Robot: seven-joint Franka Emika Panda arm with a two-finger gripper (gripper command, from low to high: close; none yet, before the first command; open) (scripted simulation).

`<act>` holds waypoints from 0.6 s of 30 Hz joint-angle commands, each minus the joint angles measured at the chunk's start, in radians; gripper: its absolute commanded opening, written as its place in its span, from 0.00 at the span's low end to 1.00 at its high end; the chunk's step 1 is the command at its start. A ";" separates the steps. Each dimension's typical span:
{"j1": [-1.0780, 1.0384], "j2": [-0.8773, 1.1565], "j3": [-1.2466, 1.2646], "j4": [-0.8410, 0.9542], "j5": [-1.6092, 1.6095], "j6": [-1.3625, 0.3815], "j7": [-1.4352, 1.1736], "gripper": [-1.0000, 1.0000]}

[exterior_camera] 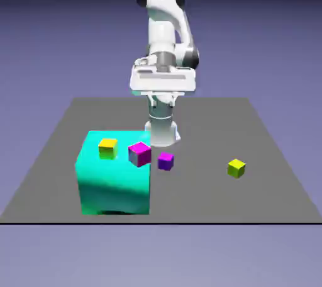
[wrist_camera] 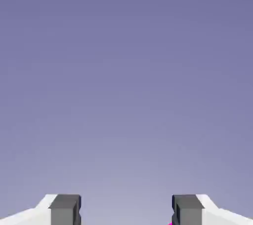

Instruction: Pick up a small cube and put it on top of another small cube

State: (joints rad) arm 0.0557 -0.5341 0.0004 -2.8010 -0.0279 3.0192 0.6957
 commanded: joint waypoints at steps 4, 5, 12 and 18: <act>0.145 0.119 0.001 0.030 -0.093 -0.059 -0.150 0.50; 0.181 0.149 0.002 0.037 -0.116 -0.074 -0.188 0.50; 0.435 0.357 0.004 0.089 -0.277 -0.178 -0.451 0.50; 0.652 0.536 0.006 0.134 -0.416 -0.266 -0.677 0.50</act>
State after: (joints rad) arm 0.7090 0.0015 0.0064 -2.6675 -0.4441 2.7528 0.0190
